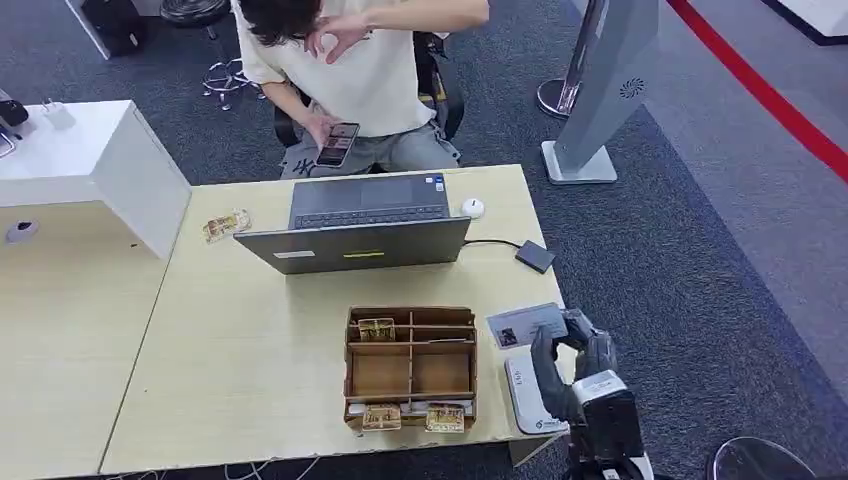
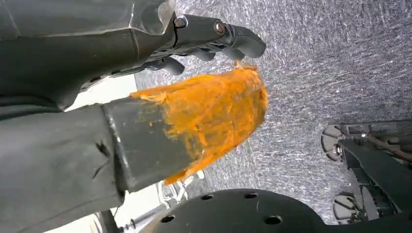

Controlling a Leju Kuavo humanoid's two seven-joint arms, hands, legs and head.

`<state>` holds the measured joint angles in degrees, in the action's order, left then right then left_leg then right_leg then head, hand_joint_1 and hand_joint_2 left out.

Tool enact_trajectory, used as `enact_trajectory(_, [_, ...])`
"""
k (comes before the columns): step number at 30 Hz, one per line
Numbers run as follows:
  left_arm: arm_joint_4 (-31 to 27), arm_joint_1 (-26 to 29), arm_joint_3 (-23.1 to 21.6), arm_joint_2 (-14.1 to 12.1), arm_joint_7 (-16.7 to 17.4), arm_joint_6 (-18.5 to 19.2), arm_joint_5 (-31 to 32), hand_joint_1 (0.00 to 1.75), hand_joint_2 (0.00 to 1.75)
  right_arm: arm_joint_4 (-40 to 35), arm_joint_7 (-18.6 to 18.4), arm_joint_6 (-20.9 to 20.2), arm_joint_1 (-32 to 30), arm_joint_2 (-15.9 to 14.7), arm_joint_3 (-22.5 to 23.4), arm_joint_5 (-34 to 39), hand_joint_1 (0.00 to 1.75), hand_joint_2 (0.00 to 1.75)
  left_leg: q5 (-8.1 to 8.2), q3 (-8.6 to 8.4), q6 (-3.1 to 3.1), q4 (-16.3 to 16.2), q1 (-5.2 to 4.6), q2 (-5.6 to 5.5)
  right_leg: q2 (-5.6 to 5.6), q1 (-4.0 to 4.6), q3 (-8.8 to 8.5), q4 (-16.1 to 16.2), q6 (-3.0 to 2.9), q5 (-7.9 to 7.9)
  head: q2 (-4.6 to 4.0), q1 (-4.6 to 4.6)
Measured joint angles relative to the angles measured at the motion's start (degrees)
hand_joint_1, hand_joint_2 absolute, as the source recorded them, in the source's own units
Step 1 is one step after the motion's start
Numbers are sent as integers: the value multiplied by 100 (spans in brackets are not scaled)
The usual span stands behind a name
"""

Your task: Pass the card to the sensor for recognition and then transmit it.

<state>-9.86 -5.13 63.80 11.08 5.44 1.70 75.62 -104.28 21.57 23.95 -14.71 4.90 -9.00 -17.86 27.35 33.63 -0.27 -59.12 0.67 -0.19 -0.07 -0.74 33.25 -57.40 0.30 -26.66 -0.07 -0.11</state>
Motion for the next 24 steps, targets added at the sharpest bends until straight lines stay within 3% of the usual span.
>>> enact_trajectory(9, [0,4,61,0,-7,0,-26,0,0,586,-260,-278,-88,-7,607,-367,175,175,0,-1,0,0,1,1,0,1,-1,0,0,0,0,0])
enact_trajectory(16, [0,4,94,-2,-35,0,-24,0,0,1590,-581,-1002,202,-11,1020,-284,175,175,-1,-2,0,0,0,1,1,0,-2,0,0,1,0,0])
enact_trajectory(24, [0,-1,94,-7,-35,2,-22,0,0,2501,-586,-1215,619,-42,1237,-190,175,175,0,-9,0,0,1,9,4,1,-4,0,0,0,0,0])
